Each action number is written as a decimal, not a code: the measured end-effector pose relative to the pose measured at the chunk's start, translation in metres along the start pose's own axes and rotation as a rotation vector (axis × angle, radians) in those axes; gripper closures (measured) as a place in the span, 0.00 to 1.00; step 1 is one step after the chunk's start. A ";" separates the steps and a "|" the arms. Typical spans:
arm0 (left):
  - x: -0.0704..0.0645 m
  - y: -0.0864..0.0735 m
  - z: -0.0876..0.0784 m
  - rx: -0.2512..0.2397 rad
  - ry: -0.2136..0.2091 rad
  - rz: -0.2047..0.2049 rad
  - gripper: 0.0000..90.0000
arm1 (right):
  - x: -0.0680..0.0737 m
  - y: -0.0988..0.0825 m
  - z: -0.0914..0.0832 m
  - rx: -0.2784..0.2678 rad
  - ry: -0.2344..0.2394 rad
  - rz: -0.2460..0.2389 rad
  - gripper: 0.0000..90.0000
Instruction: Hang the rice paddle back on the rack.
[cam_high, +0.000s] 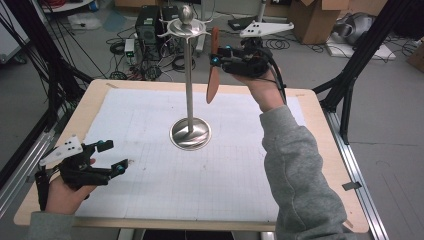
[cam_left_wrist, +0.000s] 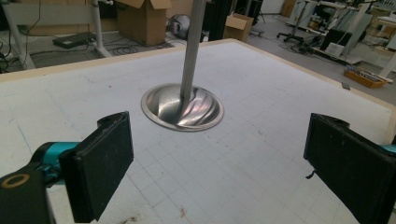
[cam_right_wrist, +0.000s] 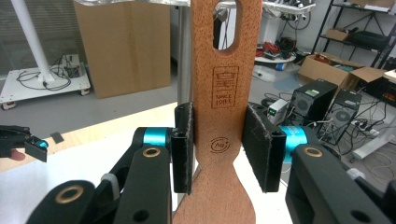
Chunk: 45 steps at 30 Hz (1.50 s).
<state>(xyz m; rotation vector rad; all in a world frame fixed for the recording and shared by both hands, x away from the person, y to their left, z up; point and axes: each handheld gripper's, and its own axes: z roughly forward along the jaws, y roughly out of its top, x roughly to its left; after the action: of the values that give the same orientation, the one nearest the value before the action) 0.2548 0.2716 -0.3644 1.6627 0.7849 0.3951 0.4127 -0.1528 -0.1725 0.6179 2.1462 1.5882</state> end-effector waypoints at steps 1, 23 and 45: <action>0.000 0.000 0.000 -0.002 0.000 -0.001 0.10 | 0.000 0.000 0.000 0.001 -0.001 0.000 0.72; 0.000 0.000 0.000 0.000 0.000 0.000 0.10 | 0.002 -0.002 0.007 0.013 0.011 0.002 0.72; 0.000 -0.001 0.002 0.009 0.003 0.001 0.10 | 0.007 -0.005 0.008 -0.005 0.014 -0.003 0.66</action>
<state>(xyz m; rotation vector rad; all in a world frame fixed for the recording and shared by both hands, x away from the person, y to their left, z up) 0.2556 0.2702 -0.3660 1.6713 0.7894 0.3950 0.4102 -0.1440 -0.1798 0.6030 2.1518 1.6008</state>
